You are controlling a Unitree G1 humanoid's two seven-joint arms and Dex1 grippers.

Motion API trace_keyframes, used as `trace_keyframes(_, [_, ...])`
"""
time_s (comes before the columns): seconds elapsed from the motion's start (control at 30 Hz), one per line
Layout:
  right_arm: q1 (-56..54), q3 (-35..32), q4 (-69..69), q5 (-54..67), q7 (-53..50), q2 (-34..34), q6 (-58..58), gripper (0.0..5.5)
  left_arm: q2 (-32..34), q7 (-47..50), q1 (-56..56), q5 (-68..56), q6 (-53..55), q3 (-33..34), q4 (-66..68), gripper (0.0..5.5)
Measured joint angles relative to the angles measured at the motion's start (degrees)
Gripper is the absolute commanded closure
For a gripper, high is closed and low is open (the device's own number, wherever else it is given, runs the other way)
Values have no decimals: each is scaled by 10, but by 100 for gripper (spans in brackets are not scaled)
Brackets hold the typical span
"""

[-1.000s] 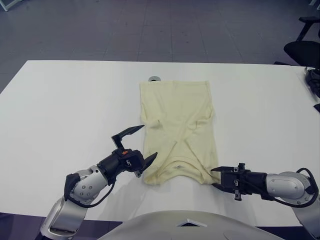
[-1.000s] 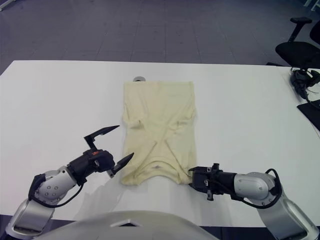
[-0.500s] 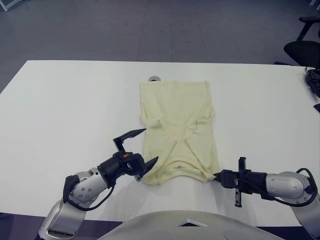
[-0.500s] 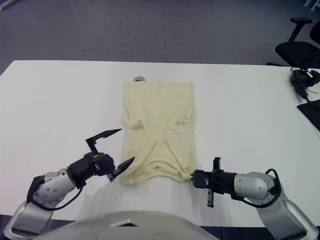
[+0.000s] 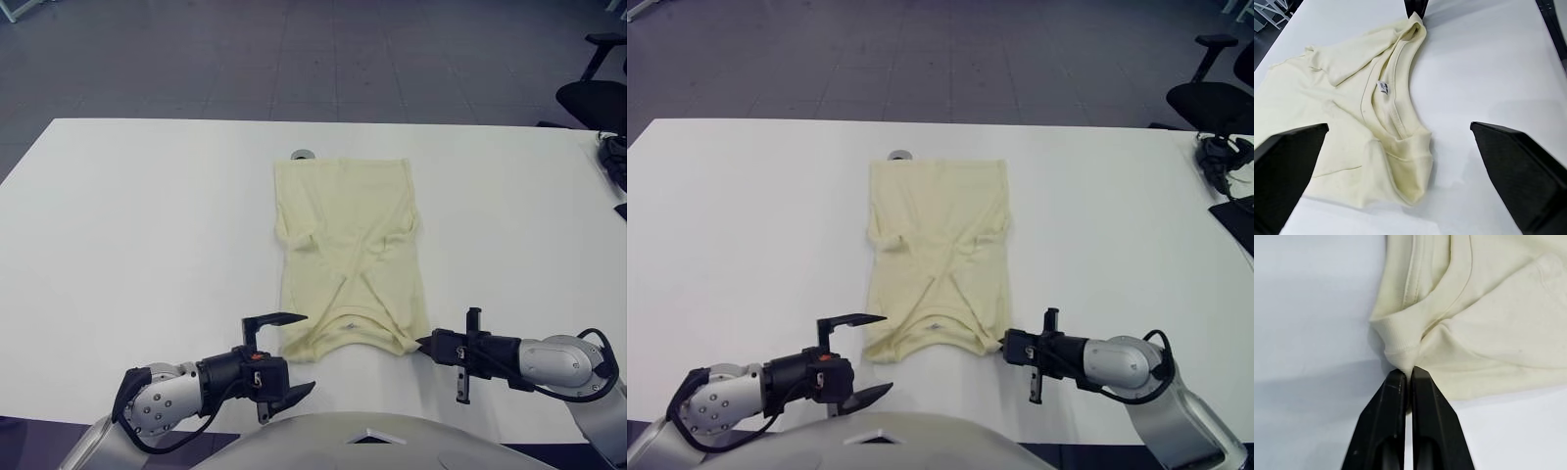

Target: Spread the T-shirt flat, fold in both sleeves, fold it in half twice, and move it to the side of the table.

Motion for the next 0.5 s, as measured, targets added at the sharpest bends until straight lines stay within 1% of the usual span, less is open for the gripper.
trace_keyframes(0.03, [0,0,0,0,0,1,2,550,1,1,0,8,1,0,1,30])
trace_keyframes(0.13, [0,1,-2,1,-1,2,5,550,1,5,-3,30,6,-1,9,62])
trace_keyframes(0.33, [2,2,-5,1,-6,3,8,550,1,11,-4,66,8,-2,31,179])
trace_keyframes(0.5, [7,2,-10,1,-12,3,12,550,1,11,-14,78,11,-11,42,244])
